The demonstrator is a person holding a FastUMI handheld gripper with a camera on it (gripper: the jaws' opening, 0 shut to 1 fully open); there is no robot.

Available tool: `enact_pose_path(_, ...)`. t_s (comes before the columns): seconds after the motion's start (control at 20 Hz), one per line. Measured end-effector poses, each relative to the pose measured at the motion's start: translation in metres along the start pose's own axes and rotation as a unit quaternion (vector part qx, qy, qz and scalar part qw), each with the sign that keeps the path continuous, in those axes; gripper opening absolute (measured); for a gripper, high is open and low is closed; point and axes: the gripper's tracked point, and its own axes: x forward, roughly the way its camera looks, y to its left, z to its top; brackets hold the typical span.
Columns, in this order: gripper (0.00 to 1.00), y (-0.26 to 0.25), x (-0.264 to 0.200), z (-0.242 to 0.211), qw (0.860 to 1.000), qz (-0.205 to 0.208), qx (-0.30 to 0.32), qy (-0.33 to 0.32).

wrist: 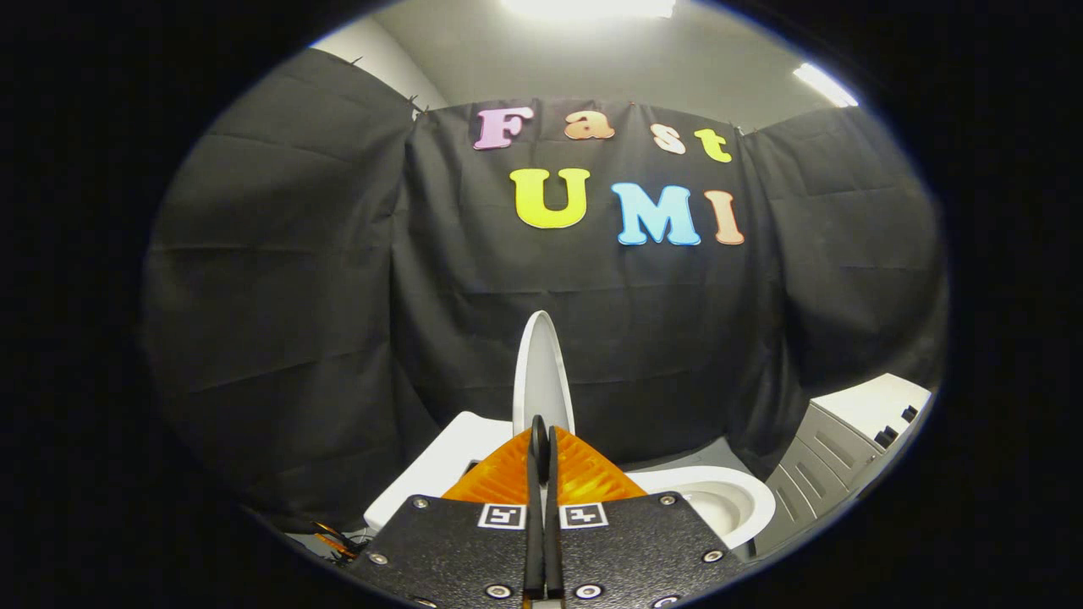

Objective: Open the toilet lid.

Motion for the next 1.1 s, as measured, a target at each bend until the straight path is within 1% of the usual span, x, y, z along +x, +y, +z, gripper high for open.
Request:
enact_pose_path(0.15,0.00,0.021,0.003,-0.004,1.000,0.017,0.005,0.007)
enact_pose_path(0.35,0.00,0.039,0.008,-0.003,0.999,0.020,-0.025,0.014)
enact_pose_path(0.6,0.01,0.057,0.010,-0.009,0.999,0.033,-0.023,0.019)
enact_pose_path(0.8,0.01,0.058,0.009,-0.009,0.999,0.046,-0.005,0.020)
enact_pose_path(0.95,0.03,0.050,0.010,-0.004,0.998,0.051,-0.019,0.024)
enact_pose_path(1.0,0.04,0.050,0.011,0.000,0.997,0.063,-0.029,0.025)
enact_pose_path(1.1,0.11,0.058,0.012,-0.002,0.993,0.101,-0.038,0.037)
